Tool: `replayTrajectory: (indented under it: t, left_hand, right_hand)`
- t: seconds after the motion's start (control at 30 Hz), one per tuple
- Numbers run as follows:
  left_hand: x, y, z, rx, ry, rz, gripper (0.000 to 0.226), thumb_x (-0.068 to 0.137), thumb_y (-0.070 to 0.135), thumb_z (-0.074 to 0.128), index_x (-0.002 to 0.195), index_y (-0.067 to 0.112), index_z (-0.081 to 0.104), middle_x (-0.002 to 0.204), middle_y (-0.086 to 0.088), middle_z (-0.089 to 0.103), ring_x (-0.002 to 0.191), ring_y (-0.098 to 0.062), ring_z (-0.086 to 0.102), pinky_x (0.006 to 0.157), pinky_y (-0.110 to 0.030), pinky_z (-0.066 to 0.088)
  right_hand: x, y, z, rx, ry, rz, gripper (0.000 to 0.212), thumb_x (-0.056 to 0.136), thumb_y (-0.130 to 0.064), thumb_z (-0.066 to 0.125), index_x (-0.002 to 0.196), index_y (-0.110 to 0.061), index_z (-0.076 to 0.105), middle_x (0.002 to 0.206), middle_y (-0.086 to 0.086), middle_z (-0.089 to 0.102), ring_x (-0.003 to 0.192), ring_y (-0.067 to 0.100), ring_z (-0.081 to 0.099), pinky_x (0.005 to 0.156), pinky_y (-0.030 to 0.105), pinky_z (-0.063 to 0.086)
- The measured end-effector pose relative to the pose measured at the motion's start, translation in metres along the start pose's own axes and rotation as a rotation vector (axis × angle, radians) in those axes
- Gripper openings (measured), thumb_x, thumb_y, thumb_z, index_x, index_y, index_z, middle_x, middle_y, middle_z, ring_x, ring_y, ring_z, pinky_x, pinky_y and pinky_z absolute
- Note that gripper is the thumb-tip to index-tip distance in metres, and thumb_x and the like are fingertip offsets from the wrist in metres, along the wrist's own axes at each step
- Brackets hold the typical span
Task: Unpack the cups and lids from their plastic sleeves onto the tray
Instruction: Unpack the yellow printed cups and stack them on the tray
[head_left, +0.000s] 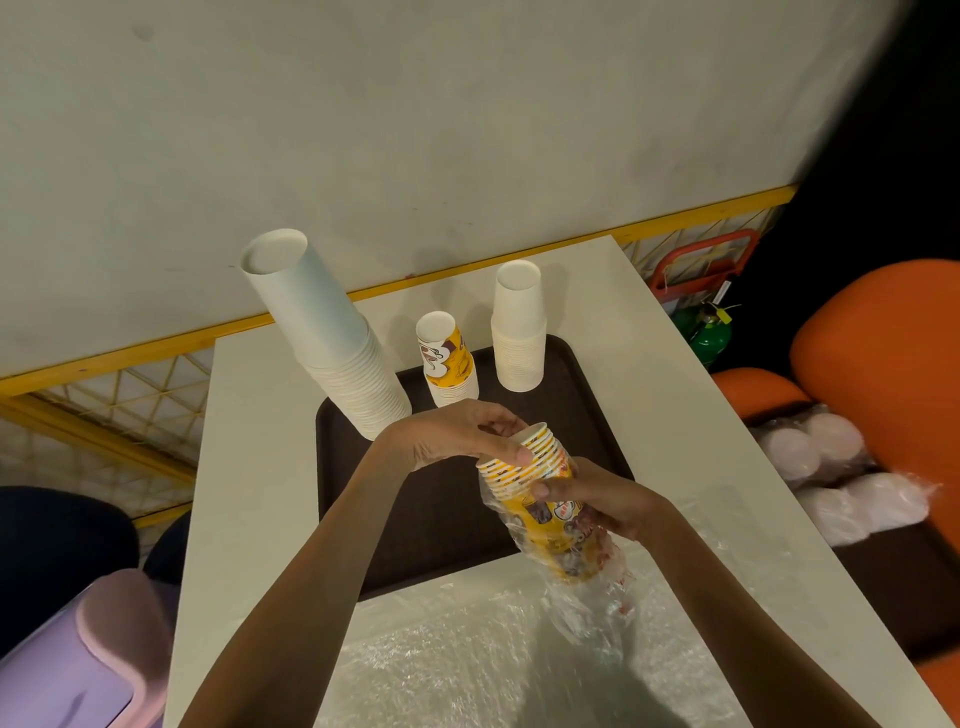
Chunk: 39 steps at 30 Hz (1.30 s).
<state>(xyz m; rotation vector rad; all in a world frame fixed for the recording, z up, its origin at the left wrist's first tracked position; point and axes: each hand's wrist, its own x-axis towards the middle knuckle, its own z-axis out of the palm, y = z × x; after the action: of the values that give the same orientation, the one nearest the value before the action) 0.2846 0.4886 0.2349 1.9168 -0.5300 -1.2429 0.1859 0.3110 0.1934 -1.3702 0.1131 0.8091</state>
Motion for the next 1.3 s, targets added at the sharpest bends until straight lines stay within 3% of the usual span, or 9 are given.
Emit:
replayTrajectory:
  t: [0.17, 0.43, 0.6, 0.77, 0.9, 0.97, 1.07, 1.17, 1.3]
  left_hand:
    - [0.0, 0.004, 0.001, 0.027, -0.005, -0.017, 0.116, 0.022, 0.083, 0.073, 0.118, 0.021, 0.052, 0.113, 0.006, 0.06, 0.11, -0.016, 0.059, 0.093, -0.024, 0.049]
    - [-0.001, 0.005, 0.001, 0.016, 0.003, -0.048, 0.103, 0.024, 0.078, 0.077, 0.109, 0.023, 0.056, 0.11, 0.006, 0.063, 0.107, -0.015, 0.061, 0.094, -0.024, 0.049]
    - [-0.004, 0.008, 0.002, -0.029, 0.032, -0.099, 0.075, 0.057, 0.049, 0.071, 0.12, 0.014, 0.05, 0.12, -0.003, 0.059, 0.116, -0.022, 0.057, 0.102, -0.032, 0.046]
    - [-0.005, 0.008, 0.001, -0.065, 0.087, -0.127, 0.048, 0.082, 0.035, 0.07, 0.121, 0.016, 0.05, 0.12, -0.002, 0.057, 0.115, -0.018, 0.055, 0.101, -0.03, 0.045]
    - [-0.004, 0.007, -0.004, -0.127, 0.26, -0.072, 0.03, 0.088, 0.034, 0.063, 0.113, 0.021, 0.053, 0.119, -0.006, 0.06, 0.113, -0.022, 0.058, 0.102, -0.037, 0.045]
    - [-0.006, 0.005, -0.008, -0.231, 0.37, -0.028, 0.019, 0.089, 0.034, 0.061, 0.105, 0.024, 0.056, 0.12, -0.008, 0.061, 0.113, -0.023, 0.059, 0.103, -0.041, 0.045]
    - [-0.007, -0.005, -0.017, -0.375, 0.486, 0.03, 0.025, 0.084, 0.04, 0.065, 0.104, 0.027, 0.056, 0.116, -0.007, 0.065, 0.11, -0.024, 0.062, 0.101, -0.041, 0.047]
    - [-0.011, -0.012, -0.017, -0.407, 0.441, 0.026, 0.032, 0.089, 0.031, 0.057, 0.118, 0.02, 0.052, 0.108, -0.003, 0.067, 0.1, -0.018, 0.065, 0.088, -0.027, 0.053]
    - [-0.013, -0.025, -0.009, -0.374, 0.305, -0.06, 0.066, 0.078, 0.036, 0.069, 0.134, 0.014, 0.043, 0.117, -0.004, 0.064, 0.106, -0.016, 0.061, 0.092, -0.027, 0.048]
  right_hand:
    - [-0.003, 0.0, -0.001, 0.003, -0.022, -0.001, 0.1, 0.021, -0.064, 0.088, 0.107, -0.023, 0.057, 0.09, -0.01, 0.074, 0.086, 0.007, 0.07, 0.068, 0.018, 0.053]
    - [-0.005, -0.002, 0.0, 0.009, -0.031, -0.003, 0.1, 0.019, -0.065, 0.087, 0.105, -0.023, 0.057, 0.087, -0.012, 0.074, 0.084, 0.006, 0.07, 0.067, 0.017, 0.053]
    - [-0.005, -0.002, 0.002, 0.029, -0.031, -0.022, 0.097, 0.023, -0.063, 0.088, 0.107, -0.024, 0.058, 0.091, -0.012, 0.073, 0.088, 0.006, 0.07, 0.069, 0.017, 0.053]
    - [-0.006, -0.001, 0.002, 0.046, -0.007, -0.025, 0.095, 0.024, -0.062, 0.088, 0.106, -0.024, 0.059, 0.093, -0.011, 0.073, 0.088, 0.007, 0.07, 0.069, 0.017, 0.053]
    - [-0.008, 0.001, 0.0, 0.067, 0.053, -0.012, 0.075, 0.047, -0.051, 0.086, 0.111, -0.023, 0.059, 0.103, 0.0, 0.072, 0.088, 0.01, 0.07, 0.075, 0.023, 0.057]
    - [-0.01, 0.002, -0.003, 0.104, 0.09, -0.021, 0.081, 0.046, -0.05, 0.086, 0.116, -0.02, 0.058, 0.099, -0.001, 0.073, 0.088, 0.011, 0.071, 0.072, 0.022, 0.056]
    - [-0.012, 0.004, -0.01, 0.206, 0.152, -0.034, 0.092, 0.029, -0.057, 0.09, 0.109, -0.022, 0.062, 0.094, -0.001, 0.075, 0.085, 0.014, 0.072, 0.066, 0.023, 0.056]
    - [-0.012, 0.003, -0.015, 0.287, 0.227, -0.03, 0.06, 0.066, -0.045, 0.078, 0.115, -0.017, 0.06, 0.092, 0.002, 0.075, 0.082, 0.017, 0.071, 0.071, 0.028, 0.057]
    - [-0.011, 0.001, -0.015, 0.325, 0.274, -0.039, 0.029, 0.077, -0.031, 0.059, 0.102, -0.018, 0.062, 0.087, 0.002, 0.075, 0.078, 0.016, 0.072, 0.068, 0.027, 0.058]
